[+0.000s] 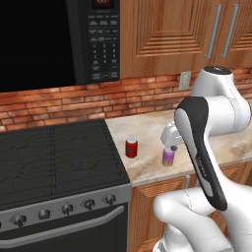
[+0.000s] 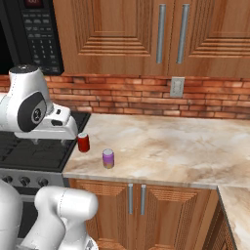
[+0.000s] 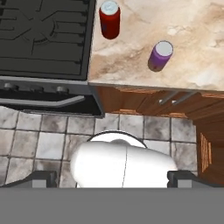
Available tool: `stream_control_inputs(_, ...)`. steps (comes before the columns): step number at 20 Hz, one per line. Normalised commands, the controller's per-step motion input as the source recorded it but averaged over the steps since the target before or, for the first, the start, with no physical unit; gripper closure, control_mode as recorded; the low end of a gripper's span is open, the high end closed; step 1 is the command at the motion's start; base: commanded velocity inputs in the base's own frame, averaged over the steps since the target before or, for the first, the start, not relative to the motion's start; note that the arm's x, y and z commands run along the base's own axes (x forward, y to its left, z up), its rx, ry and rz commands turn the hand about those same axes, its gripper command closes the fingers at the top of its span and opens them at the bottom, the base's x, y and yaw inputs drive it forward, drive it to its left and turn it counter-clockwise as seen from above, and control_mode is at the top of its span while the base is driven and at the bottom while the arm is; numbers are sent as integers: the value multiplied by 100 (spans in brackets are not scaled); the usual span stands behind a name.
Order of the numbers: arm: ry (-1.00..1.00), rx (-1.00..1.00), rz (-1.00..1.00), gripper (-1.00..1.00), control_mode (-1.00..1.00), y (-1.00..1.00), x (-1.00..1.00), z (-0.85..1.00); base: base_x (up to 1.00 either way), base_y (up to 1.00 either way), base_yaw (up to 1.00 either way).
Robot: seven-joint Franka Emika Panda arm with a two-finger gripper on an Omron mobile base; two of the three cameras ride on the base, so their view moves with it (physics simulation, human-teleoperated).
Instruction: Four empty soda cans are scattered around the kitchen. Gather all the cans and cluster them next to the stove for recycling.
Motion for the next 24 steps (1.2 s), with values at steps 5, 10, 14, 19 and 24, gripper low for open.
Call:
stream_control_inputs(5,0,0,-2,-100,100,-9,-9,-1,-1,0,0)
stream_control_inputs(10,0,0,0,-100,100,0,0,0,-33,-9,-1)
stream_control_inputs(14,0,0,0,-100,100,0,0,0,-64,-32,-5)
stream_control_inputs(19,0,0,0,-100,100,0,0,0,-80,-37,-12)
stream_control_inputs(24,0,0,0,-100,100,0,0,0,-71,-40,-11)
